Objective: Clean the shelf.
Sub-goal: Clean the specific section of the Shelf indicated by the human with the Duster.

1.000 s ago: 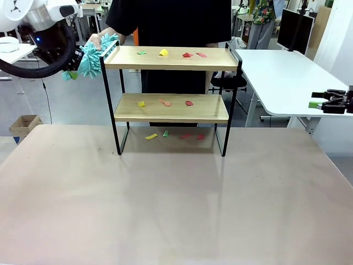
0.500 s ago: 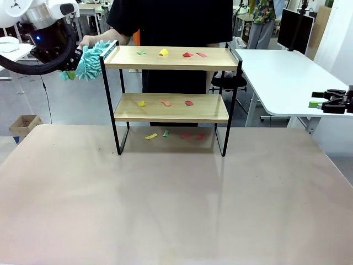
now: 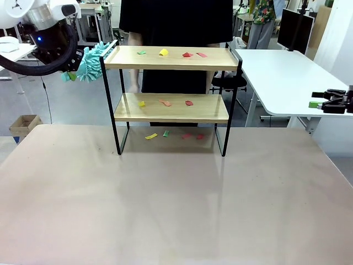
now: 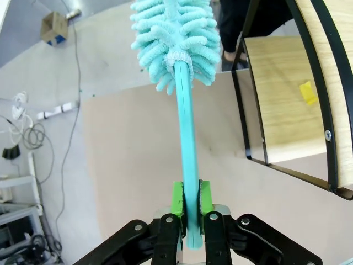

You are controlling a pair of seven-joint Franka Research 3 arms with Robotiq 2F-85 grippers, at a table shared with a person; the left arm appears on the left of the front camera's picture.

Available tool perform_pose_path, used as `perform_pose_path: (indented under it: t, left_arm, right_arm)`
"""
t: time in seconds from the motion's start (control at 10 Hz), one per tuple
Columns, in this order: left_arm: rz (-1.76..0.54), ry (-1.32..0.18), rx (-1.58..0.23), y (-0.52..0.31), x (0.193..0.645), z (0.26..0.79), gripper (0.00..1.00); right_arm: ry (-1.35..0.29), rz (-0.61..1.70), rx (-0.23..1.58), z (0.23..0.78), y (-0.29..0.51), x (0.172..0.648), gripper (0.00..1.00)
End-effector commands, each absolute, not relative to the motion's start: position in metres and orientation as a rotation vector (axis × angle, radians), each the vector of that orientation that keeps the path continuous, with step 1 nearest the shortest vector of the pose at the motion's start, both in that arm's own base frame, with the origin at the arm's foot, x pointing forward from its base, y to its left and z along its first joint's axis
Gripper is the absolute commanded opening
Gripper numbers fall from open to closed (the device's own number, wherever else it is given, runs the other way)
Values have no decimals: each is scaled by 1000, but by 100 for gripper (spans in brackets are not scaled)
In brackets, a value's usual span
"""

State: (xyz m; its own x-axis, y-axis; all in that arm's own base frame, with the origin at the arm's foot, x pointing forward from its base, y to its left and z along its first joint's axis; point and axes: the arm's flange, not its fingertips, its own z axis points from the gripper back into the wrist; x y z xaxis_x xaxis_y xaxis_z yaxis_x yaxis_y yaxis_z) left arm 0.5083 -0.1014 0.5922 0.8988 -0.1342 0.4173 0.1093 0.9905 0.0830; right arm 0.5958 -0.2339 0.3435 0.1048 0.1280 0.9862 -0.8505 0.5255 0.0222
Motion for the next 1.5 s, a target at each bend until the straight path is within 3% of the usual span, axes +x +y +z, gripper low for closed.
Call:
perform_pose_path:
  t: [0.0,0.1,0.2,1.0,1.4]
  left_arm:
    - [-139,-453,61,-99,508,594,0]
    - [-139,-453,61,-99,508,594,0]
    - [-126,-436,58,-101,508,592,14]
    - [-732,-56,193,46,372,640,14]
    - [-1137,43,79,40,321,649,14]
  right_arm:
    - [-1265,828,726,346,-232,596,100]
    - [-1265,828,726,346,-232,596,100]
    - [-1265,828,726,346,-232,596,100]
    - [-1265,828,726,346,-232,596,100]
    - [-1265,828,726,346,-232,596,100]
